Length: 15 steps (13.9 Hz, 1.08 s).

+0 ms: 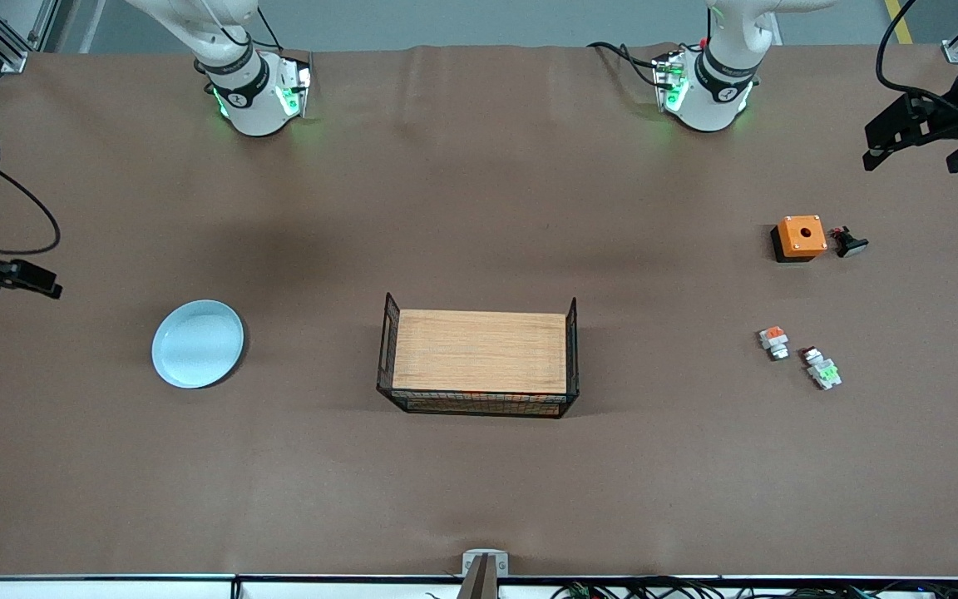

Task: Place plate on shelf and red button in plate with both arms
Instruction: 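Move the right gripper down toward the light-blue plate's rim, then grasp the light-blue plate's rim with the right gripper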

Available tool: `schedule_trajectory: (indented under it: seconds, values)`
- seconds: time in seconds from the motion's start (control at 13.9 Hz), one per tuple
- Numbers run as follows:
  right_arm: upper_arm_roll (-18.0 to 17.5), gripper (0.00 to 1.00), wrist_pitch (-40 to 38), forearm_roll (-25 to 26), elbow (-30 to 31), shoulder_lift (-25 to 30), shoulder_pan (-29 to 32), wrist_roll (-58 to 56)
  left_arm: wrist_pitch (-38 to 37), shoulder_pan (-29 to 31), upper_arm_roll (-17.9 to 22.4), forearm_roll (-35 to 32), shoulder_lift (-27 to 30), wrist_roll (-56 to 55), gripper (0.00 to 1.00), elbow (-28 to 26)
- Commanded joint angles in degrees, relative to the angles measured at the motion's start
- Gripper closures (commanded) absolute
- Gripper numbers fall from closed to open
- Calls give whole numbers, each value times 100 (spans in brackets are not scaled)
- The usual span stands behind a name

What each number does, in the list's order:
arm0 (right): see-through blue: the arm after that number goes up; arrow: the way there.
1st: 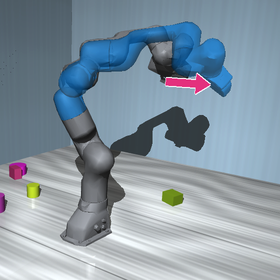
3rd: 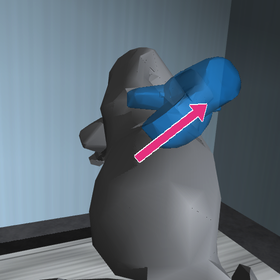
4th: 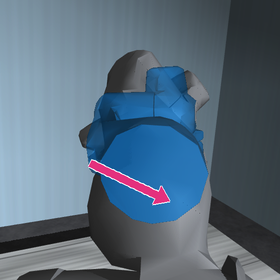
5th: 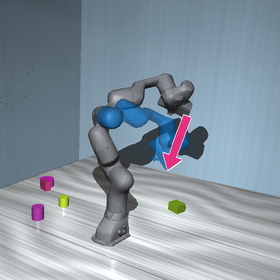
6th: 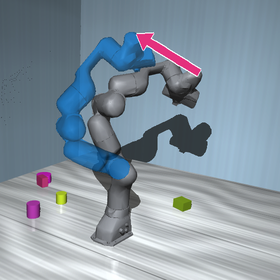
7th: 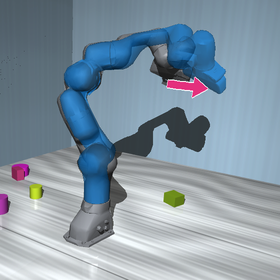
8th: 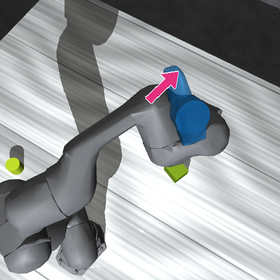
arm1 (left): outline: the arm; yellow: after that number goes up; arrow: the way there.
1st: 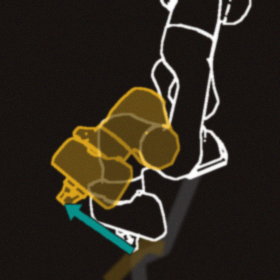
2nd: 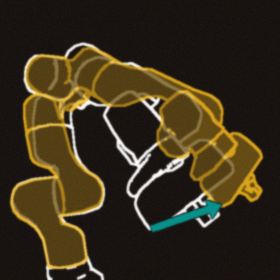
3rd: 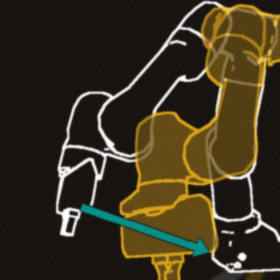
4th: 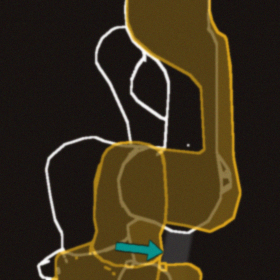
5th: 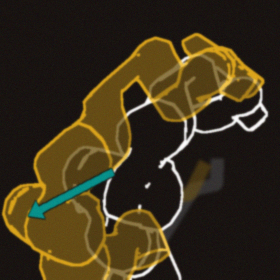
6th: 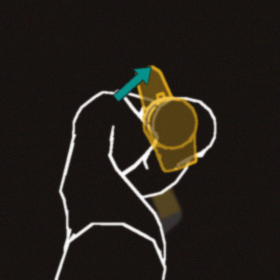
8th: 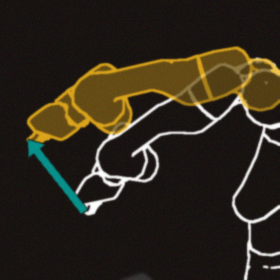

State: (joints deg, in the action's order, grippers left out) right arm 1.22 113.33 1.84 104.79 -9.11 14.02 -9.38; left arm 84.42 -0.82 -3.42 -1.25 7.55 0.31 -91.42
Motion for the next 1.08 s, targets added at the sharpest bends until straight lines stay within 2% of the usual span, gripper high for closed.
schedule_trajectory:
  seconds: [0.0, 0.29, 0.65, 0.79, 1.01]
  values:
    - [-96, 0, 460, 10, -73, -573, 224, -20, -13, -6, 26, -77, -25, 39, 0, 63]
    - [-104, 0, 1041, 1, -64, -1197, 233, 6, -13, -6, 26, -33, -69, 4, 0, 133]
    - [-113, 0, 1507, -8, -56, -1707, 224, 59, -13, -85, -9, -42, -464, -23, 0, 520]
    - [-122, 0, 1735, -60, 40, -1831, 198, 68, -13, -94, -18, -34, -482, -14, 0, 511]
    - [-122, 0, 2341, -403, 444, -1875, 110, 68, -31, -85, -53, -42, -544, 22, 0, 503]
